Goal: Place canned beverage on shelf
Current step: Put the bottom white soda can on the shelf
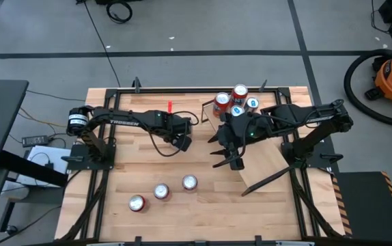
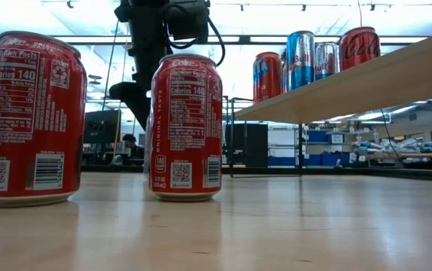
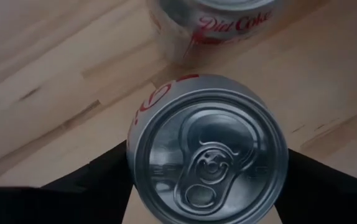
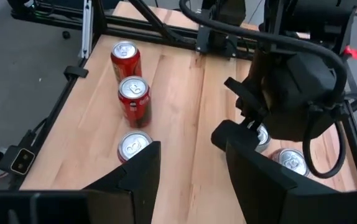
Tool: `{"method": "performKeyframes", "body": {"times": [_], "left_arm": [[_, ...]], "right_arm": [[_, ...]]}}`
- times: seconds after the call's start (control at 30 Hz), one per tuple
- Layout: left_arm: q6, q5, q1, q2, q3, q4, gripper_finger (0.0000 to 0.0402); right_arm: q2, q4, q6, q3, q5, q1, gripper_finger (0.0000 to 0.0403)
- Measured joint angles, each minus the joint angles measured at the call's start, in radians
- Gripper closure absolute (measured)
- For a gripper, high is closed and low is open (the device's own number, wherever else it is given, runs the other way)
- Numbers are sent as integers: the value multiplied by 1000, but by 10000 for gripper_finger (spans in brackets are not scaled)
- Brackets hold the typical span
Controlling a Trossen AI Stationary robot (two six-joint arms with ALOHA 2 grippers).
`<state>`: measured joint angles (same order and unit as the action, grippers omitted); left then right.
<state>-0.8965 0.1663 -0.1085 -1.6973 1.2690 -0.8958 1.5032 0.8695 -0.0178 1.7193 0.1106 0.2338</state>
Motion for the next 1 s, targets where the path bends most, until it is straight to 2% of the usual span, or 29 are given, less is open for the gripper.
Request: {"method": "performKeyframes", "body": {"times": [0.13,0.3,0.43,0.53,1.0], "left_arm": [[97,8,1,0,0,8,98],[361,-8,26,1,0,10,86],[534,-73,53,3,0,13,85],[647,-83,81,3,0,16,84],[1147,-86,167,1,-1,232,83]], "right_arm": [[0,7,17,-20,-32,-12,211],[0,31,23,-58,-74,-26,211],[0,55,23,-76,-61,-28,211],[0,51,31,-78,-26,-28,211],[0,44,290,-78,2,-28,211]]}}
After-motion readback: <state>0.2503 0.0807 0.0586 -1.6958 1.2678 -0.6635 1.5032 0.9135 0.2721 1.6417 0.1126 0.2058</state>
